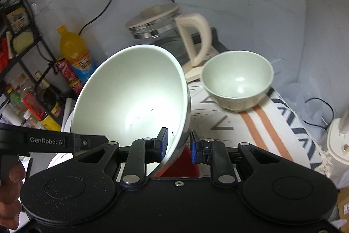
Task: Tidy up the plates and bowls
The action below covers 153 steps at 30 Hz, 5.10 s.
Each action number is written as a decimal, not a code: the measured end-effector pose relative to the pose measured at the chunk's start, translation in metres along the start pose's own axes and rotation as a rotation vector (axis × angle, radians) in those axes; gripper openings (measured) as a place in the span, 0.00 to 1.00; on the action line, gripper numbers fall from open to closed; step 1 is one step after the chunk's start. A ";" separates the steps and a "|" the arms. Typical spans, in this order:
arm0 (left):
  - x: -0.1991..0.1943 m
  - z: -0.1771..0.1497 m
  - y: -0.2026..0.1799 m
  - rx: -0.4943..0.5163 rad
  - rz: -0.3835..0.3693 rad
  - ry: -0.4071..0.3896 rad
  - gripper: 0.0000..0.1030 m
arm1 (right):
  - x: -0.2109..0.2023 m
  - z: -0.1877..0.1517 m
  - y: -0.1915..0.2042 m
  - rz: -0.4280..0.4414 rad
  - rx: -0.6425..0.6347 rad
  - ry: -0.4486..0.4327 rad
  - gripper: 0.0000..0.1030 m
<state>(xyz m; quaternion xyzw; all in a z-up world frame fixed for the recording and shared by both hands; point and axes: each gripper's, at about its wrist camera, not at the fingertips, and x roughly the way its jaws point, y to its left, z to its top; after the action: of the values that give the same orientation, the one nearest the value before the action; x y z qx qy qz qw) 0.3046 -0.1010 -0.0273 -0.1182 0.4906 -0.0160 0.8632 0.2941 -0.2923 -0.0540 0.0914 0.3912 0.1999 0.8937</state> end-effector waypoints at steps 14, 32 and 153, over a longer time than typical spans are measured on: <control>-0.007 -0.020 0.033 -0.093 0.059 0.022 0.13 | 0.017 -0.003 0.033 0.066 -0.082 0.057 0.20; 0.024 -0.037 0.025 -0.079 0.001 0.144 0.13 | 0.021 -0.016 0.018 0.015 -0.050 0.123 0.19; 0.187 0.123 -0.074 0.067 -0.086 0.147 0.57 | 0.112 0.064 -0.130 -0.241 0.399 0.101 0.59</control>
<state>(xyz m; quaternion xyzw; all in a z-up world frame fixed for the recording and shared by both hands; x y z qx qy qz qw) 0.5129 -0.1768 -0.1085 -0.1086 0.5464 -0.0782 0.8268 0.4468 -0.3618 -0.1264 0.2085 0.4752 0.0150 0.8547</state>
